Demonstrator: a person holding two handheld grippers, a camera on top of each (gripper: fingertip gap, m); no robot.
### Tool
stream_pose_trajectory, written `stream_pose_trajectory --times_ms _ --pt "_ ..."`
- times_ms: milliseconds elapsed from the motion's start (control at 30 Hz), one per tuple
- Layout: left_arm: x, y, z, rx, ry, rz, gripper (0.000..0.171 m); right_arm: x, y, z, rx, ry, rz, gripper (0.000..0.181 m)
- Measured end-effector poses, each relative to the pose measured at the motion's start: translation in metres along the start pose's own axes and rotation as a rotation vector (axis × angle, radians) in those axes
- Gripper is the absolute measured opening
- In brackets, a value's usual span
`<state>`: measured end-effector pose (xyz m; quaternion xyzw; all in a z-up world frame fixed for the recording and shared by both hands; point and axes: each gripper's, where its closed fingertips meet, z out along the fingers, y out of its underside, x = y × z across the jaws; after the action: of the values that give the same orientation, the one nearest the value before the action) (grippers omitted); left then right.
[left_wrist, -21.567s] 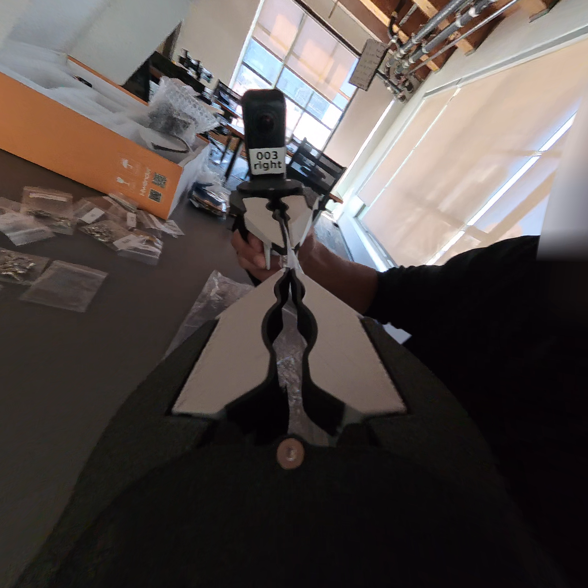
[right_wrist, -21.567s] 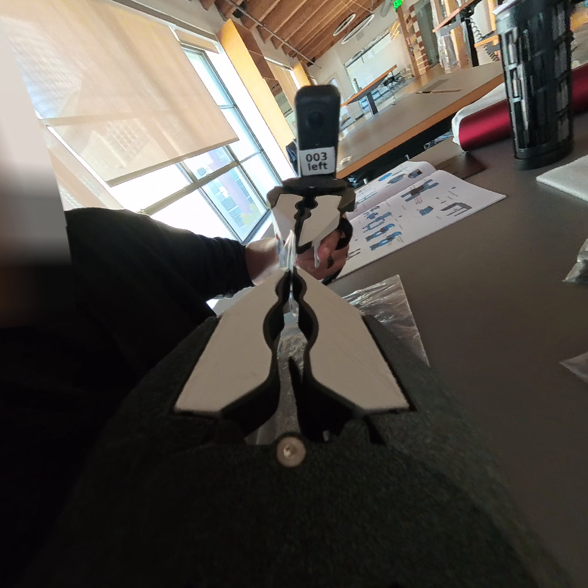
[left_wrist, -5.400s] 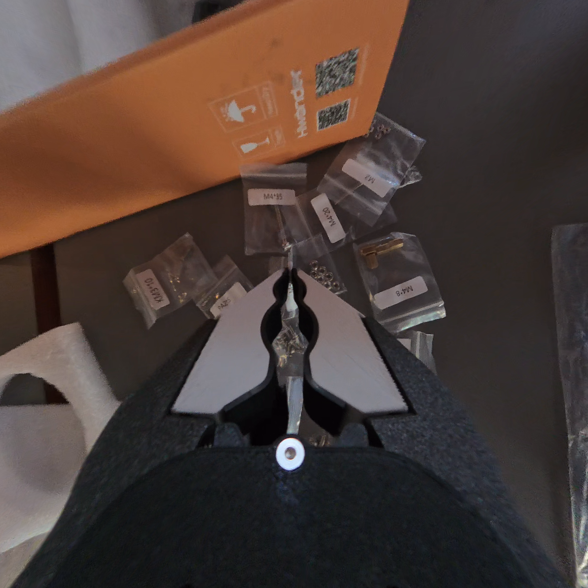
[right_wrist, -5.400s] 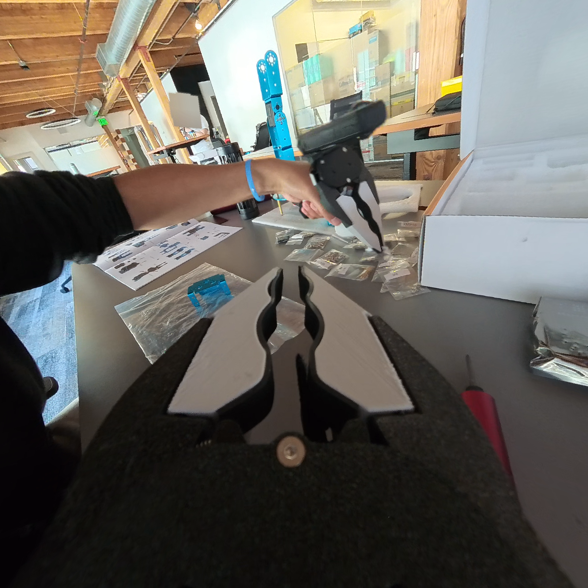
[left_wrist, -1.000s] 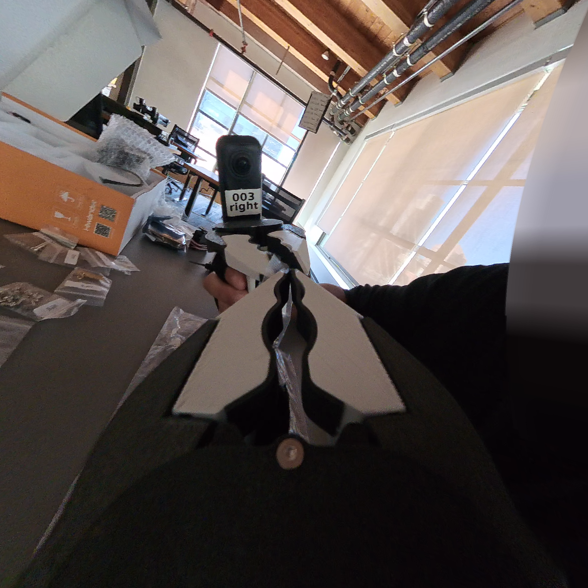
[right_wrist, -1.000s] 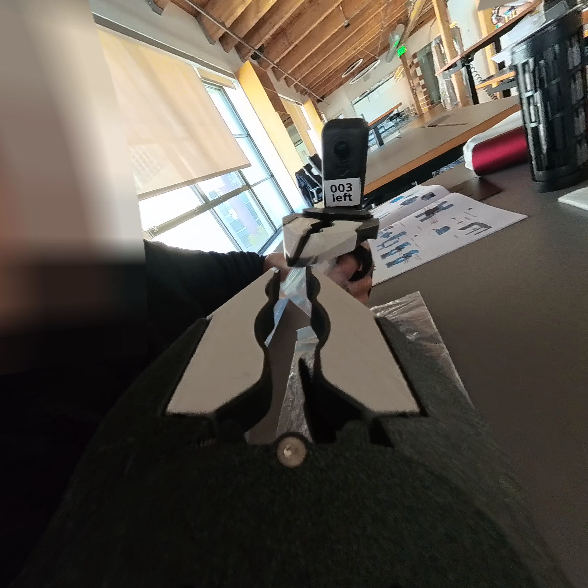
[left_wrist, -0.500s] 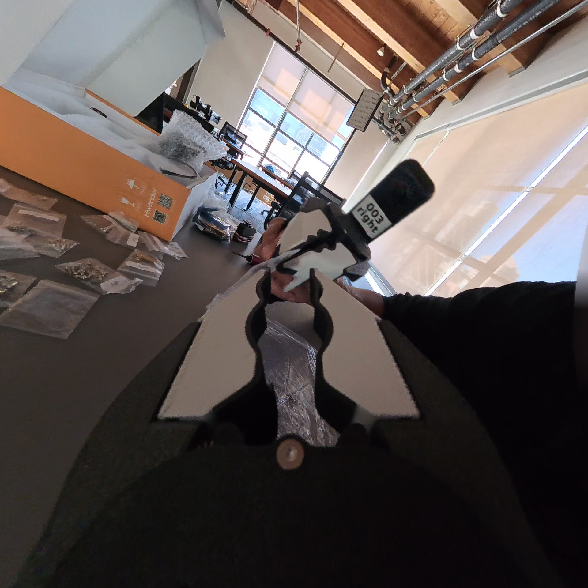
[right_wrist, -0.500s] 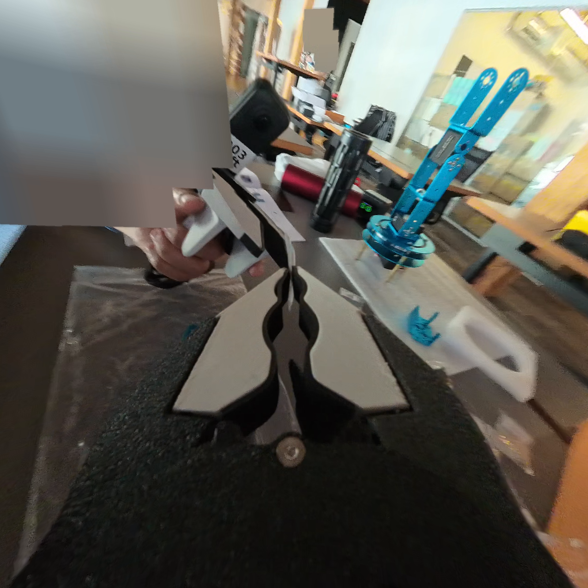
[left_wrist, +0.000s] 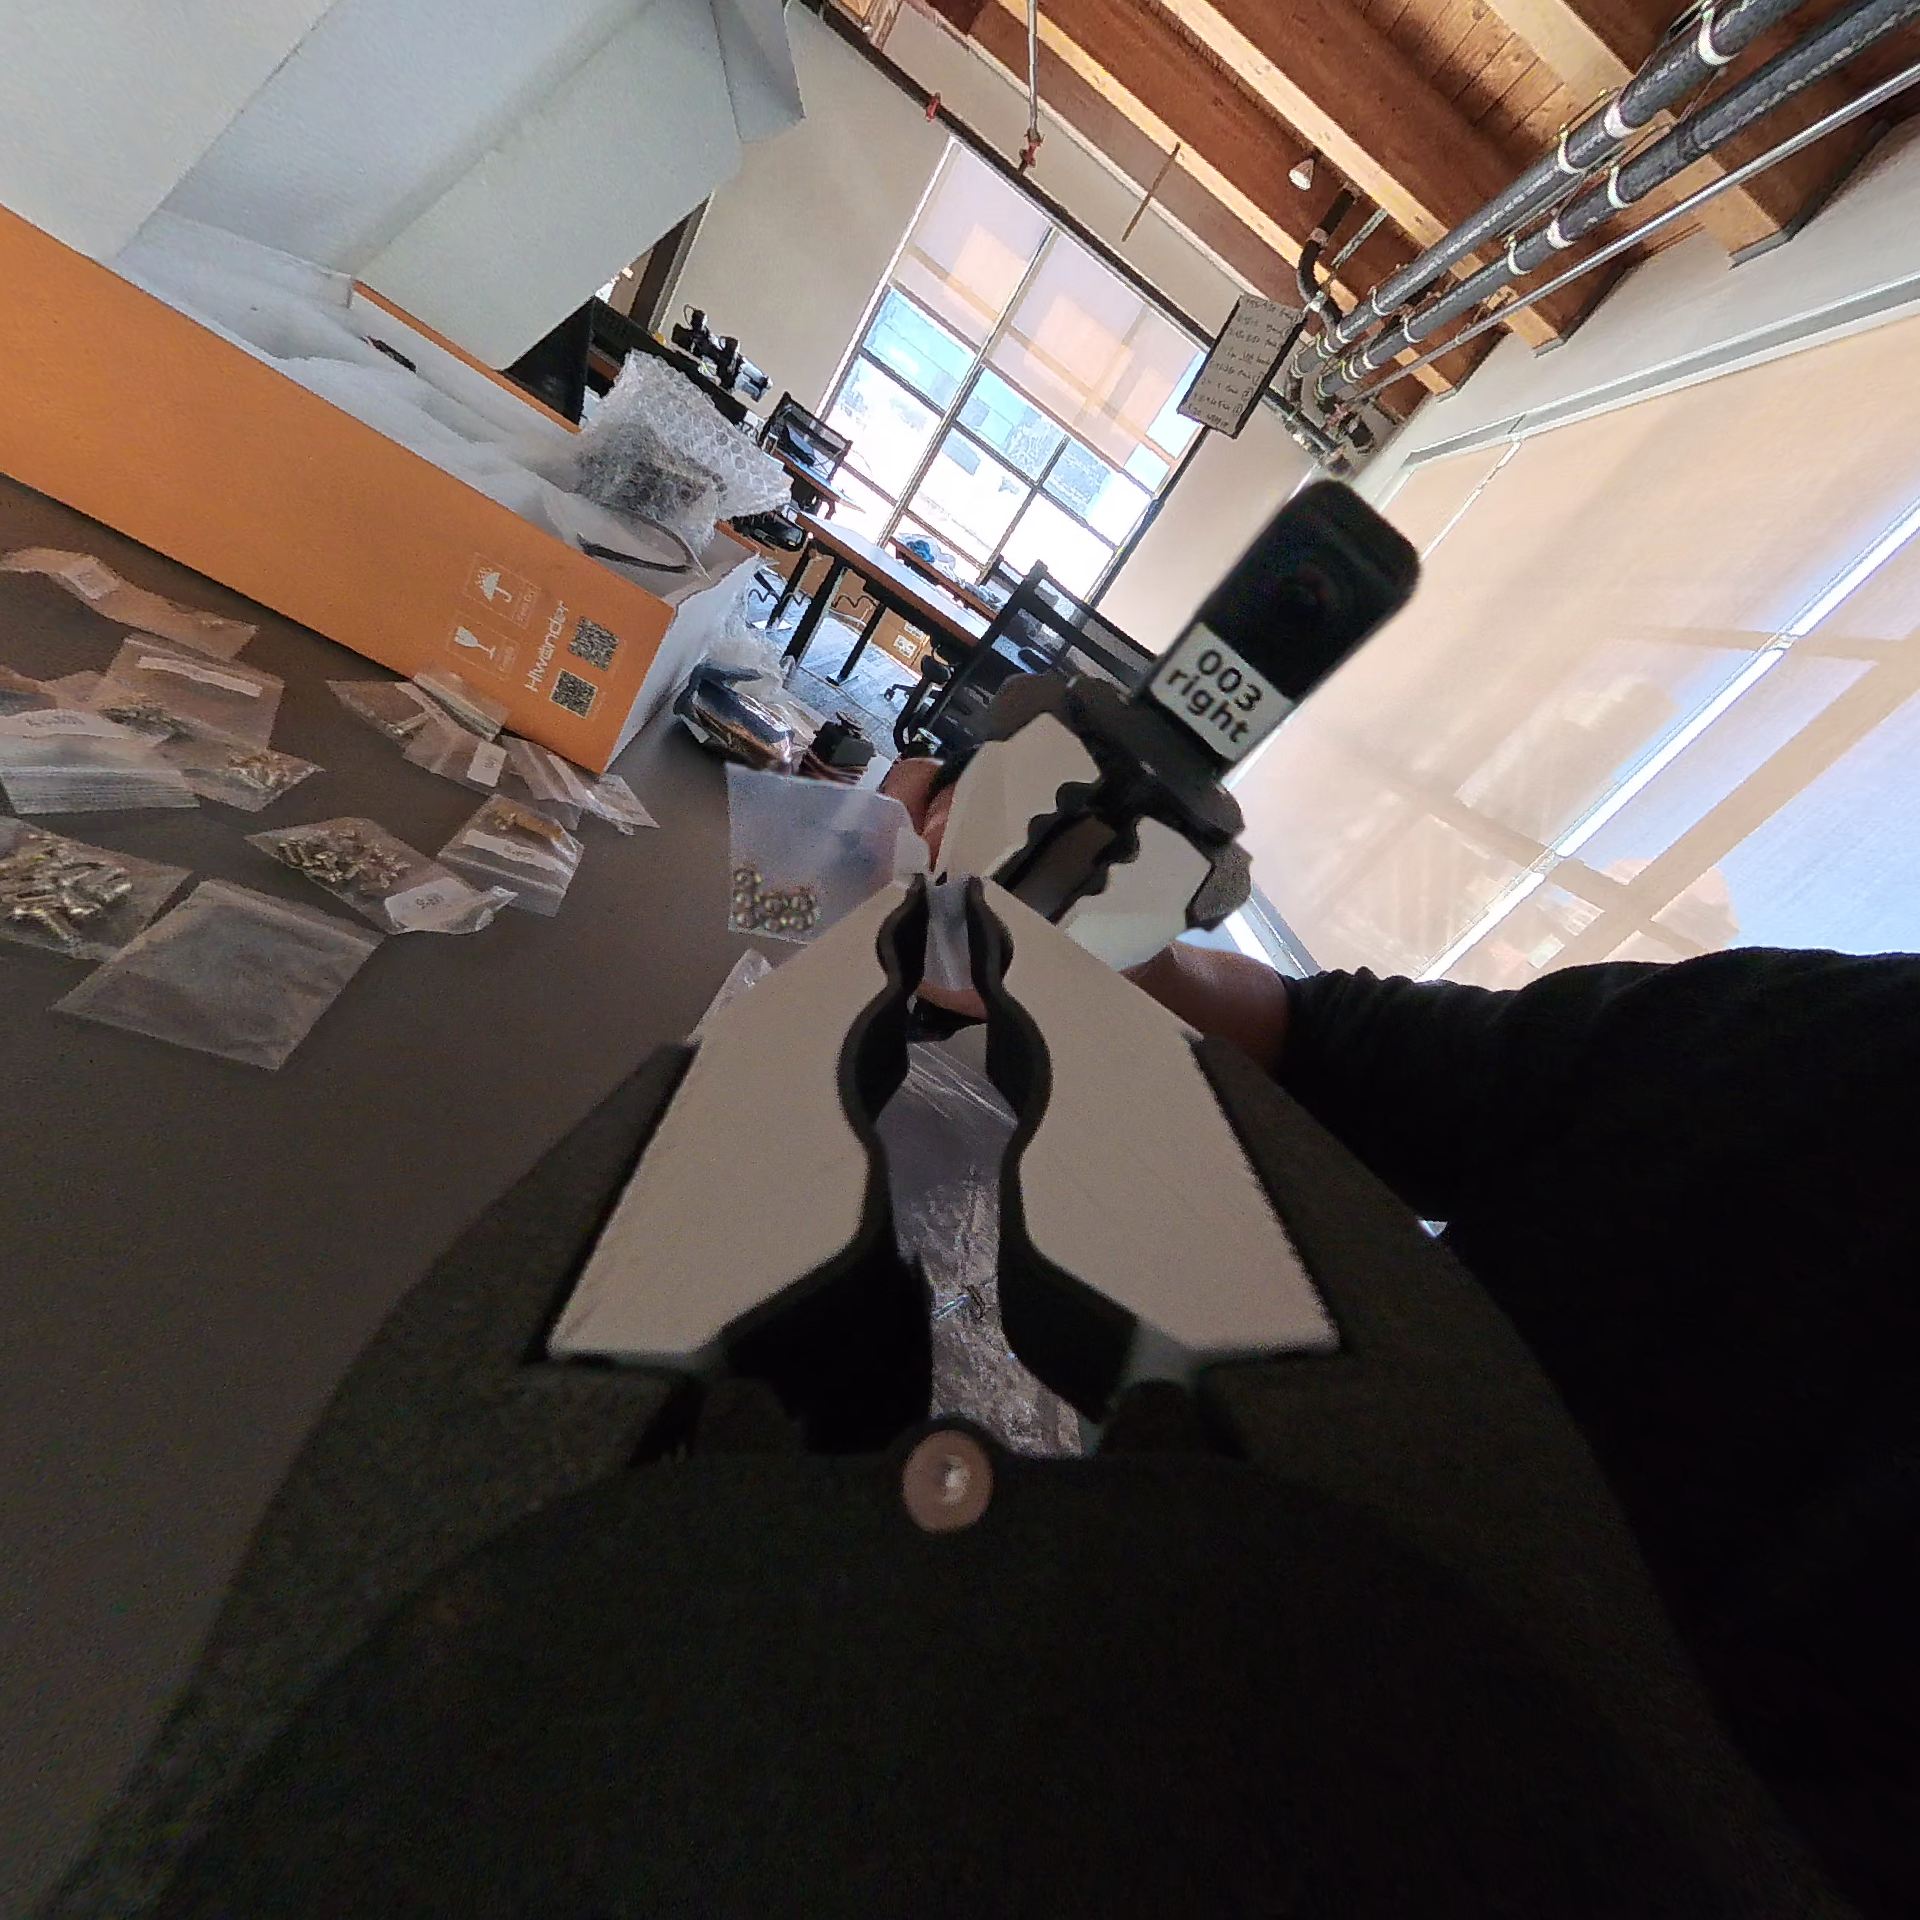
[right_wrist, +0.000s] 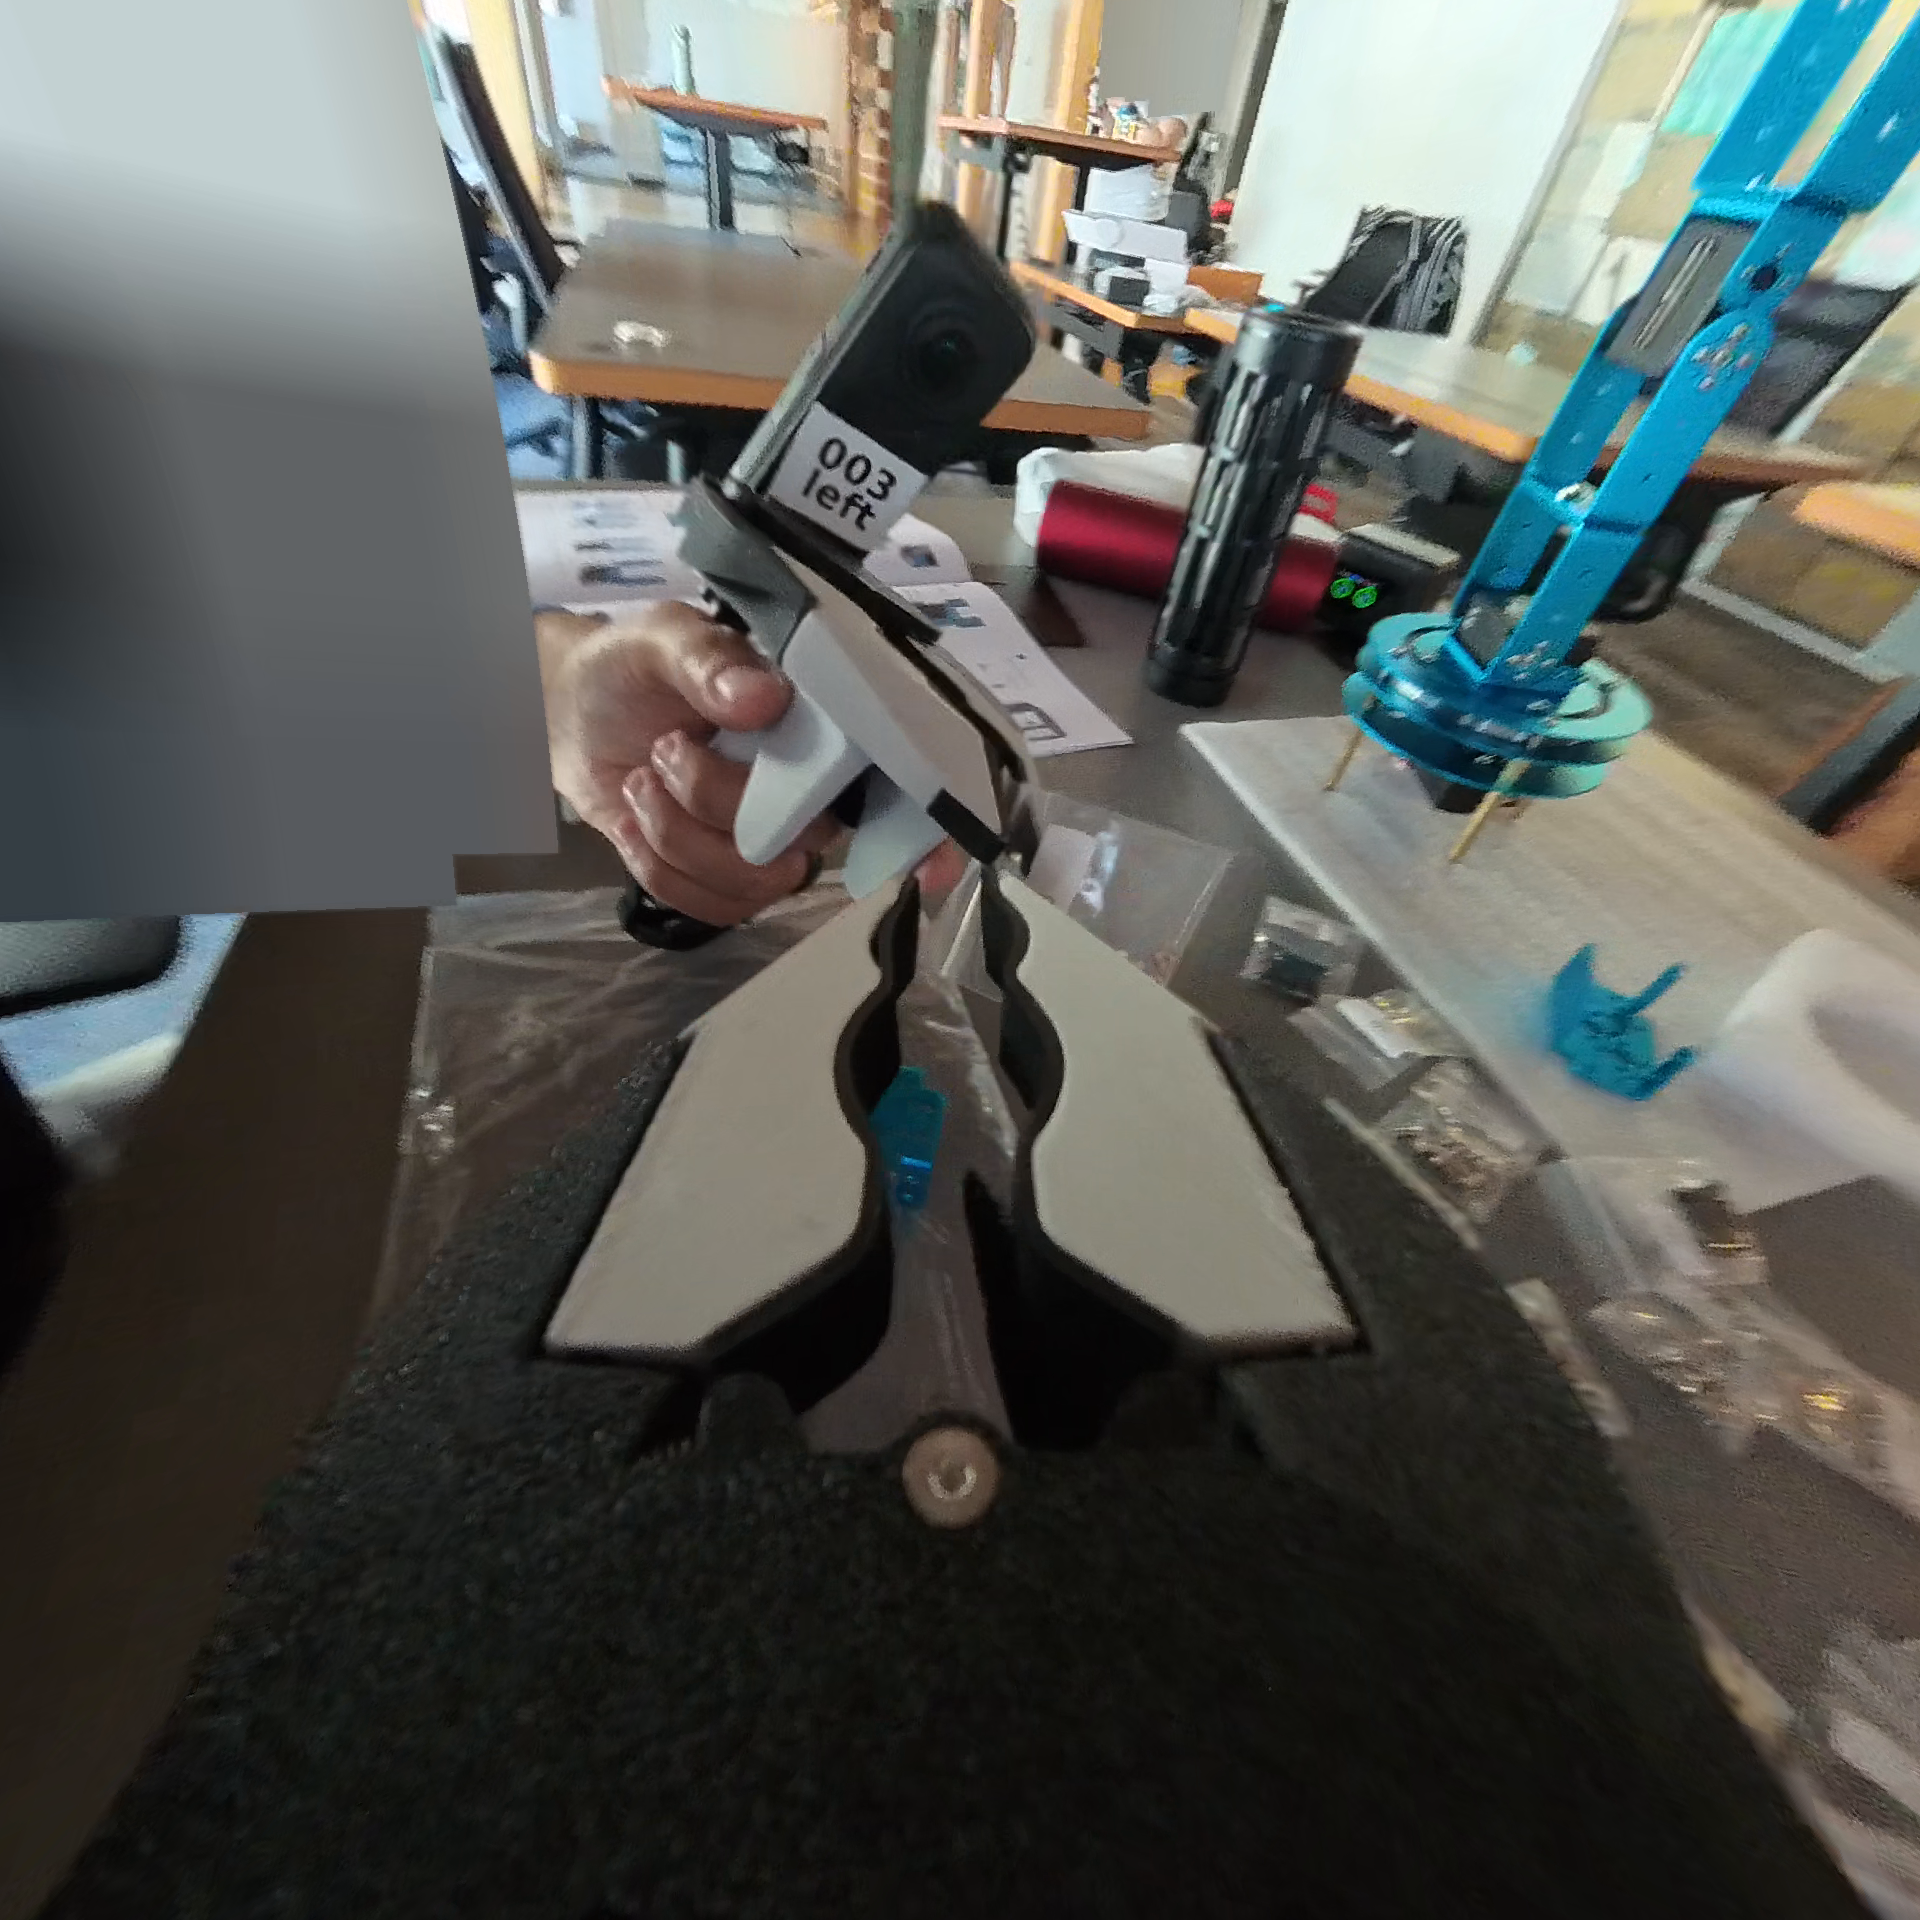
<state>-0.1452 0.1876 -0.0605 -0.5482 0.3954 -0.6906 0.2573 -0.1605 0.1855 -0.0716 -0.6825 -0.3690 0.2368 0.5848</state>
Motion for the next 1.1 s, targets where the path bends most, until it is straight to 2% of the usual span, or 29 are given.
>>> stream_pose_trajectory --times_ms 367,633,700,800,967,1100 --pt "0.005 0.000 0.001 0.002 0.026 -0.010 0.004 -0.001 -0.005 -0.005 0.091 -0.231 0.359 0.004" --pt "-0.005 0.001 0.002 0.030 -0.009 -0.100 0.006 0.009 0.004 0.001 0.032 -0.077 0.217 0.002" --pt "-0.005 0.000 0.002 0.040 0.008 -0.132 0.013 0.009 0.007 0.002 0.010 -0.054 0.189 0.006" --pt "0.001 -0.004 0.001 0.056 0.047 -0.151 0.014 0.013 0.011 0.004 -0.008 -0.024 0.177 0.015" --pt "0.004 0.000 0.003 0.030 0.041 -0.114 0.013 0.012 0.008 0.004 0.022 -0.051 0.226 0.019" --pt "0.005 0.002 0.004 0.021 0.040 -0.097 0.002 0.009 0.002 0.000 0.059 -0.114 0.290 0.012"
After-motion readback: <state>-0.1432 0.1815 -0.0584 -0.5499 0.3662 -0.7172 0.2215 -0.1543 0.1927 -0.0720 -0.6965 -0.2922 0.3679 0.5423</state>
